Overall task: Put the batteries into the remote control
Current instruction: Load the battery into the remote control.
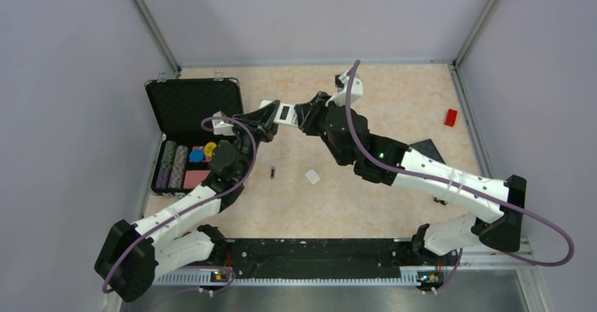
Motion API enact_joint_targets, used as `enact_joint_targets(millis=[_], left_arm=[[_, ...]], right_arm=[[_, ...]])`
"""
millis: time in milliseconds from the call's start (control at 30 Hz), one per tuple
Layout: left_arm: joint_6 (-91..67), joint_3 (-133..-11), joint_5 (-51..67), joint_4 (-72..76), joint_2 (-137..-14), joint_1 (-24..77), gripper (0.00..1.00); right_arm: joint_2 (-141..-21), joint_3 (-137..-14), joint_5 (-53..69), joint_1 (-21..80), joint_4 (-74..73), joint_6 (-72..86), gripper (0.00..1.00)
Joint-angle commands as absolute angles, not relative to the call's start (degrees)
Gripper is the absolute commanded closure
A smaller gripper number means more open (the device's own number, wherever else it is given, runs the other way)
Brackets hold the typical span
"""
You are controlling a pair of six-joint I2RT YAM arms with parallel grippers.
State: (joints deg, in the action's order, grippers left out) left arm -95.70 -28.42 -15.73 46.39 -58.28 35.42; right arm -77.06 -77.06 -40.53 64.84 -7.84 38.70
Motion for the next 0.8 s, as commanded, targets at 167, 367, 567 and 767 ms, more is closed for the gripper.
enact_joint_targets(millis=[167,367,567,767], left_arm=[[-97.3,-28.2,-16.6,53.5,-56.5,35.7,1.0],[-97.3,-27.5,-17.0,52.7,-55.7,35.6,1.0],[-97.4,-26.5,-17.0,52.1,-54.8,35.6,1.0],[-96.6,-25.2,-16.8,51.9,-54.3,35.7,1.0]], right_arm=[[-77.1,-79.6,-44.0,65.3,-12.0,39.7,0.72],[-76.2,-80.1,-44.1,65.4,-12.9,39.9,0.72],[-74.4,-80.4,-42.2,65.4,-13.3,38.2,0.78],[-74.2,-83.3,-38.7,65.3,-19.0,35.1,0.88]])
